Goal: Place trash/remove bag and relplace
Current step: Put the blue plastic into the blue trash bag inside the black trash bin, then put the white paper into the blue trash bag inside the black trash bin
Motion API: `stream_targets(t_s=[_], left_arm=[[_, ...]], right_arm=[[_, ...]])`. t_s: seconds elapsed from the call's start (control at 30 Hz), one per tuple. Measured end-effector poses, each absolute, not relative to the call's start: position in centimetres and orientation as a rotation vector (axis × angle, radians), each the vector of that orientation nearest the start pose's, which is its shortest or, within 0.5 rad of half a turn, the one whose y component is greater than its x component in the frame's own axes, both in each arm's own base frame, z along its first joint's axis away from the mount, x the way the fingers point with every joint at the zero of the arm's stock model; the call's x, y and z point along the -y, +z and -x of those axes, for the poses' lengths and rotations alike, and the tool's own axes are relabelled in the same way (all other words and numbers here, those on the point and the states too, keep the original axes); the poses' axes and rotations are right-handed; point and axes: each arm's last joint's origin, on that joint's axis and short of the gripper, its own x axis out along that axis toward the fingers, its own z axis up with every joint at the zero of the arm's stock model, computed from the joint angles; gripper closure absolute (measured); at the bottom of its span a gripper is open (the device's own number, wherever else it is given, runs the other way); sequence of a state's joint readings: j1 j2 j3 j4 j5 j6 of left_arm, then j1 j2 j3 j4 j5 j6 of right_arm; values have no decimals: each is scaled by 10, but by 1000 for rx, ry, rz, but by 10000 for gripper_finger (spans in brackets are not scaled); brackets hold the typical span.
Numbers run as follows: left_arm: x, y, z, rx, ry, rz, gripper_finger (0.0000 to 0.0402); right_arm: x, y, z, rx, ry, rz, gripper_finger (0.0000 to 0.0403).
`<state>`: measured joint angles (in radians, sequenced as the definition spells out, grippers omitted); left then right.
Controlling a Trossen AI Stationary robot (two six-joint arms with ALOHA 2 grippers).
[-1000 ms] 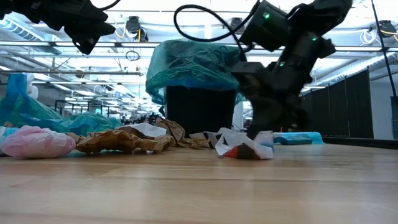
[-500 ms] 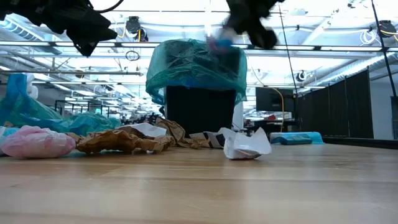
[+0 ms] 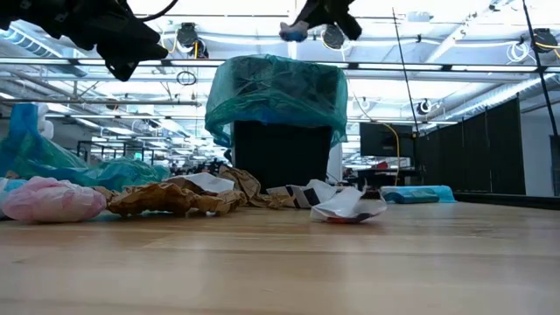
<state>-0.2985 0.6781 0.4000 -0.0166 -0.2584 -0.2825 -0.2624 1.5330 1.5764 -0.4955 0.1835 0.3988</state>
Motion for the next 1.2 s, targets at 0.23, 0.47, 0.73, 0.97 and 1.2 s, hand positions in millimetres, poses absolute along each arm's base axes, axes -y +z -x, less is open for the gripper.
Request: stream_targets(t_s=[0.23, 0.47, 0.73, 0.97, 1.2], left_arm=[[39, 232, -153, -286, 0, 200, 275], [39, 231, -153, -289, 1, 199, 275], [40, 231, -153, -289, 0, 199, 275], [39, 229, -152, -314, 4, 190, 275], [39, 228, -152, -323, 5, 187, 275]], right_arm=[[107, 378, -337, -418, -532, -424, 309], [109, 366, -344, -469, -541, -426, 239], [97, 383, -308, -555, -566, -457, 223], [58, 384, -278, -750, -567, -547, 231], [-2, 350, -279, -933, -540, -505, 232]])
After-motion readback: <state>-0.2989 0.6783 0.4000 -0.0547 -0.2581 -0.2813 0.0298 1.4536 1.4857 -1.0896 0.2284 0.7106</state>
